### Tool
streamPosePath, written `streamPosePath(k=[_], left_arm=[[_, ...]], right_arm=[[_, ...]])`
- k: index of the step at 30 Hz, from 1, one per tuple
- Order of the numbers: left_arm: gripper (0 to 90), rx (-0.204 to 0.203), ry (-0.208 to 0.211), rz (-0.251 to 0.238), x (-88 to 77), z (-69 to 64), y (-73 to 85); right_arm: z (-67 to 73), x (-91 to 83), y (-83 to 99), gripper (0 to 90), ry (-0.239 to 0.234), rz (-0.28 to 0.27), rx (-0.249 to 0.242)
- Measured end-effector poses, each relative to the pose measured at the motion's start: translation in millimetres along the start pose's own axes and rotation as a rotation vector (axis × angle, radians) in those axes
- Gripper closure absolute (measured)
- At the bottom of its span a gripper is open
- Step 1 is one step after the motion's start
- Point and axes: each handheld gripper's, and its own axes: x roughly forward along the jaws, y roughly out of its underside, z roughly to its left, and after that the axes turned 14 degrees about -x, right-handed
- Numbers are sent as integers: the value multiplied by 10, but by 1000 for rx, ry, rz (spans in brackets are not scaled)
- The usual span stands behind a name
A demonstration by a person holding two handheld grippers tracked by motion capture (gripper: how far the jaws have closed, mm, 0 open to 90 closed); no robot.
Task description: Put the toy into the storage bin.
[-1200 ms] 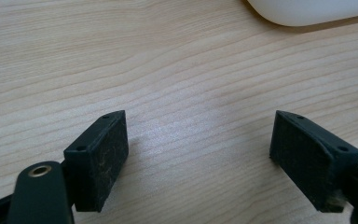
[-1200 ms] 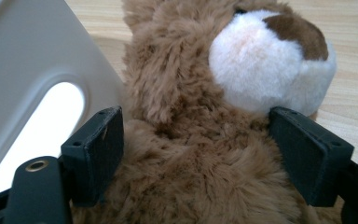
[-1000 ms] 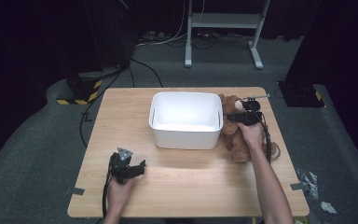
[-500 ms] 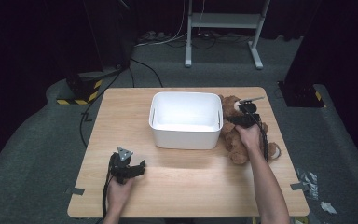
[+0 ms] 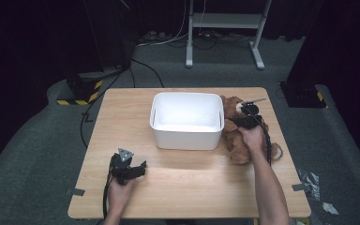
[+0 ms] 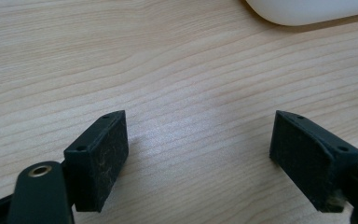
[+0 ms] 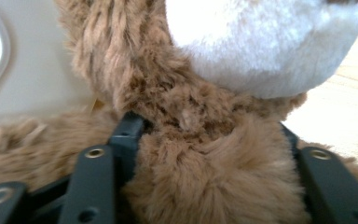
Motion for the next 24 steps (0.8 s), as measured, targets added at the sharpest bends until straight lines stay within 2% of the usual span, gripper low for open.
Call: streamPosePath(k=[6,9,10,11,12,13,14,17,20,24], left_arm=[[191,0,0,0,0,0,0],[191,0,0,0,0,0,0],[191,0,0,0,0,0,0],[191,0,0,0,0,0,0],[191,0,0,0,0,0,0],[191,0,0,0,0,0,0],[191,0,0,0,0,0,-1],[191,0,0,0,0,0,0],[191,0,-1,0,0,-1,0],[191,0,-1,0,0,0,-1]], right_arm=[[-10,-52,61,562,-1,-40,-6],[9,-84,90,588,24,-72,-29],[38,-114,119,604,46,-106,-46],[38,-114,119,604,46,-106,-46],[68,-152,149,617,47,-135,-62],[68,-152,149,617,47,-135,-62],[70,-179,170,631,43,-159,-74],[31,-209,189,646,27,-186,-67],[-62,-268,273,670,-19,-245,-12],[-88,-354,309,693,-23,-281,-18]])
